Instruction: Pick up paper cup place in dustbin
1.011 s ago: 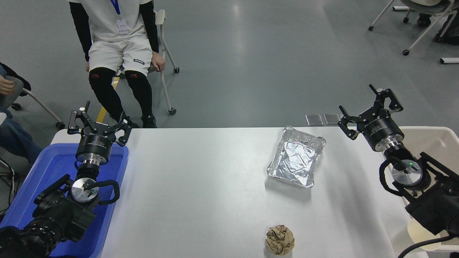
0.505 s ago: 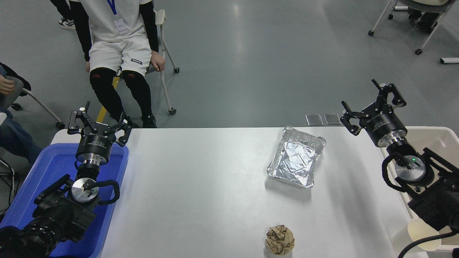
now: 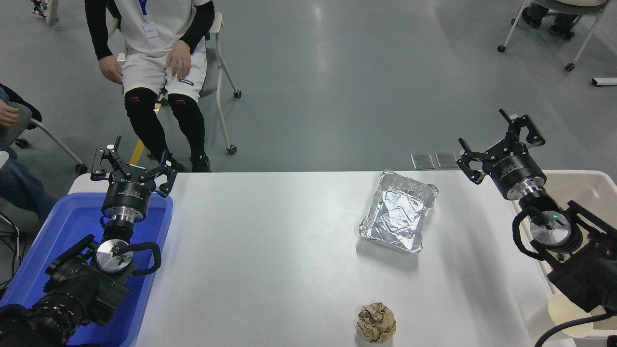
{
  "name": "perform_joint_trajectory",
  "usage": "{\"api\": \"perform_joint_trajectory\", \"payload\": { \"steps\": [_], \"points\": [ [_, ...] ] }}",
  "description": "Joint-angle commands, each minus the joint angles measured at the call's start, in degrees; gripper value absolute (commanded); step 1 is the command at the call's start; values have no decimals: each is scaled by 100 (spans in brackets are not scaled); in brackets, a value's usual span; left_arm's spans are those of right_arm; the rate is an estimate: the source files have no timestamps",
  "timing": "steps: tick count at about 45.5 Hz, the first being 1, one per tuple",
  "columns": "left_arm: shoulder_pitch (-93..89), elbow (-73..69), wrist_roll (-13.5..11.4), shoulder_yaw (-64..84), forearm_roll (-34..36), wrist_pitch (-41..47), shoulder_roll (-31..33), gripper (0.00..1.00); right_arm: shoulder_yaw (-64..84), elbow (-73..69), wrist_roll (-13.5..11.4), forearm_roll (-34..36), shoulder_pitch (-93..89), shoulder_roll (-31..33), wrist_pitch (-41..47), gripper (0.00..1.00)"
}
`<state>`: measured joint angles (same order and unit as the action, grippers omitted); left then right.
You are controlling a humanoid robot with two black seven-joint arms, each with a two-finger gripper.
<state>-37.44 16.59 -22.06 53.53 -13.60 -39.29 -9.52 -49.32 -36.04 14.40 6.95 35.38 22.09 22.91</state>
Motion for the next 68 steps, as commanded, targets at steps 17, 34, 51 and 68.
{"api": "perform_joint_trajectory", "payload": {
  "steps": [17, 34, 51, 68],
  "points": [
    [0, 2, 0, 0, -2, 0, 2, 99, -43, 229, 1, 35, -67, -222, -234, 100],
    [0, 2, 0, 0, 6, 0, 2, 99, 62, 62, -8, -71, -67, -12, -410, 100],
    [0, 2, 0, 0, 6, 0, -6, 99, 2522, -640, 10, -79, 838, 1490, -480, 100],
    [0, 2, 0, 0, 6, 0, -6, 99, 6336, -1036, 10, -791, 2973, 2485, -384, 100]
  ]
}}
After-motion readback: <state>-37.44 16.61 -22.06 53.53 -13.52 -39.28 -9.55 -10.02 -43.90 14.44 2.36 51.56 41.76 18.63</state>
